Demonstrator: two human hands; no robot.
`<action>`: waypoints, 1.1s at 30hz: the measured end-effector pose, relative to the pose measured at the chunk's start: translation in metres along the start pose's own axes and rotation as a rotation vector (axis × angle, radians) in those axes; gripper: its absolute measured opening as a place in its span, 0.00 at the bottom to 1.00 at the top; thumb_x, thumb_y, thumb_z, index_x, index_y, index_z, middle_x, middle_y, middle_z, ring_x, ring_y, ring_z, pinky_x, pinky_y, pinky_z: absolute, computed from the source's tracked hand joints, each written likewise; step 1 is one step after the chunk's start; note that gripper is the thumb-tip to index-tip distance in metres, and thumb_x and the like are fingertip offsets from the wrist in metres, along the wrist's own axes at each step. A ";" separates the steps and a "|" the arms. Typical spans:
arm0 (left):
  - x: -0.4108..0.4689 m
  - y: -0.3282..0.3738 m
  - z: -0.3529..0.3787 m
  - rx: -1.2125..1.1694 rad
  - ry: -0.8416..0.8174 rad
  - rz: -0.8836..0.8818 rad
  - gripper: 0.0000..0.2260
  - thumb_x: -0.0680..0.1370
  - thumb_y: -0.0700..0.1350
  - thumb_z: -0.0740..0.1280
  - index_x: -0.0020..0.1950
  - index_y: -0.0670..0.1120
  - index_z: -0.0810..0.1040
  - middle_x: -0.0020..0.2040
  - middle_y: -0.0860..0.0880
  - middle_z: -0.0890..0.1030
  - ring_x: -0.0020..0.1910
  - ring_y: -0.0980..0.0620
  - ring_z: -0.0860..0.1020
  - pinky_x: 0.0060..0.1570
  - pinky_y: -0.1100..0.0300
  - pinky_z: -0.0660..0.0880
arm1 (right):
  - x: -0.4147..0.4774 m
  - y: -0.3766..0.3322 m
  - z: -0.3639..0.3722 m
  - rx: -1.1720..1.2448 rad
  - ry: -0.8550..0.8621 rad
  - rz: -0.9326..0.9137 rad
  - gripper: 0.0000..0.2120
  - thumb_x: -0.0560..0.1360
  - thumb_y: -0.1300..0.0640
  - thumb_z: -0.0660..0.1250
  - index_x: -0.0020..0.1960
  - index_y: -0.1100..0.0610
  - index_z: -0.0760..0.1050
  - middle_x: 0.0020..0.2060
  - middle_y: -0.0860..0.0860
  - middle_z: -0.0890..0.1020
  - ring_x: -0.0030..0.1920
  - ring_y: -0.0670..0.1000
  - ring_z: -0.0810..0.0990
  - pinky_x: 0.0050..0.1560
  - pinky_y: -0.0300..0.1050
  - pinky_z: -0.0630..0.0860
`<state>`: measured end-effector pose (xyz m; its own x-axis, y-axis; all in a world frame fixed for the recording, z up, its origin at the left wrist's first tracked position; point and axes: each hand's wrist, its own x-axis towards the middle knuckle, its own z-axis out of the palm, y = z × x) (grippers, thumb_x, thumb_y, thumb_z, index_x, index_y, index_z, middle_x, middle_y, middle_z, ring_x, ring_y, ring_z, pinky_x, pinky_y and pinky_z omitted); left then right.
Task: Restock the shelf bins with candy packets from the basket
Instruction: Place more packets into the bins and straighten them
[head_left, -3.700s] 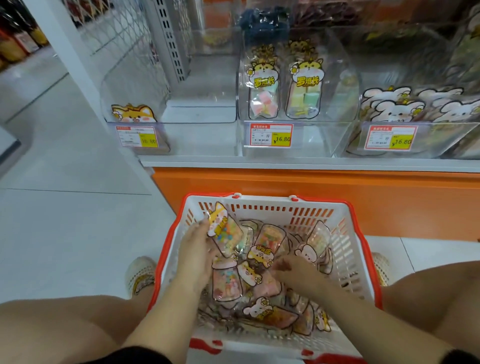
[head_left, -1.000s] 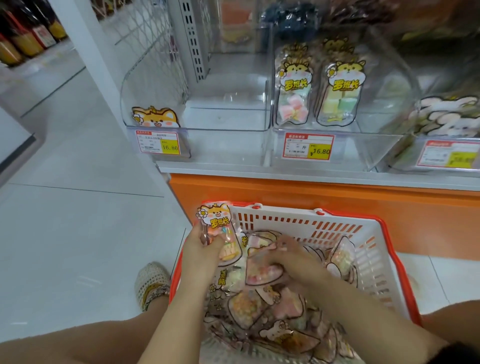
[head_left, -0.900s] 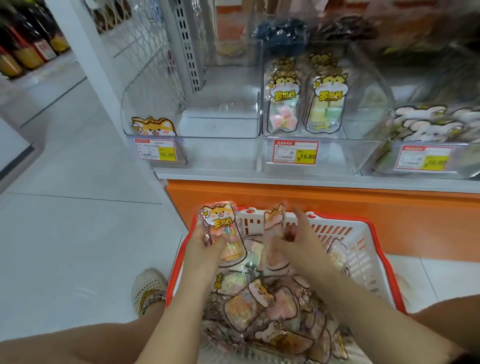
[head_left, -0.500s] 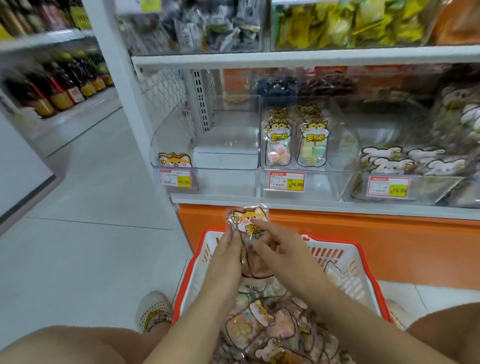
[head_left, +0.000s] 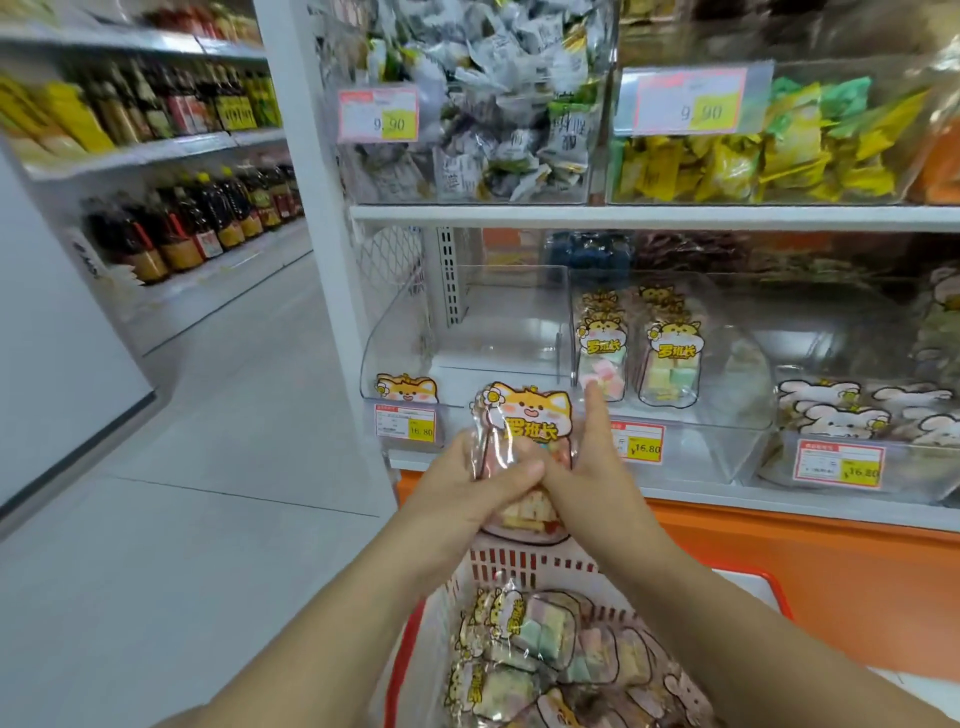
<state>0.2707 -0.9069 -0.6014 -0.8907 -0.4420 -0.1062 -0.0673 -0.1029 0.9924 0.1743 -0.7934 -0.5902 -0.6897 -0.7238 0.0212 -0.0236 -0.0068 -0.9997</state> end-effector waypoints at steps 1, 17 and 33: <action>0.003 0.002 -0.009 0.016 -0.021 0.007 0.23 0.75 0.46 0.76 0.67 0.48 0.74 0.60 0.47 0.83 0.61 0.47 0.81 0.67 0.42 0.72 | 0.006 -0.003 0.004 0.042 0.009 0.024 0.41 0.79 0.50 0.68 0.78 0.34 0.42 0.65 0.28 0.72 0.56 0.32 0.77 0.58 0.34 0.74; 0.076 0.036 -0.087 0.188 0.223 0.327 0.29 0.71 0.49 0.78 0.69 0.59 0.72 0.63 0.58 0.80 0.62 0.58 0.79 0.60 0.55 0.77 | 0.125 -0.062 0.014 -0.239 -0.123 -0.139 0.17 0.70 0.69 0.75 0.56 0.56 0.79 0.48 0.50 0.87 0.51 0.51 0.86 0.53 0.48 0.82; 0.060 0.003 -0.109 1.117 0.409 0.036 0.25 0.80 0.56 0.63 0.76 0.64 0.60 0.80 0.57 0.43 0.79 0.53 0.44 0.77 0.53 0.55 | 0.234 0.050 0.079 -0.194 -0.190 0.164 0.16 0.71 0.71 0.74 0.56 0.59 0.79 0.50 0.55 0.86 0.46 0.50 0.86 0.49 0.46 0.83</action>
<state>0.2657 -1.0305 -0.6118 -0.7043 -0.7010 0.1124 -0.5801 0.6595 0.4780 0.0686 -1.0176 -0.6361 -0.5489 -0.8203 -0.1609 -0.0736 0.2391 -0.9682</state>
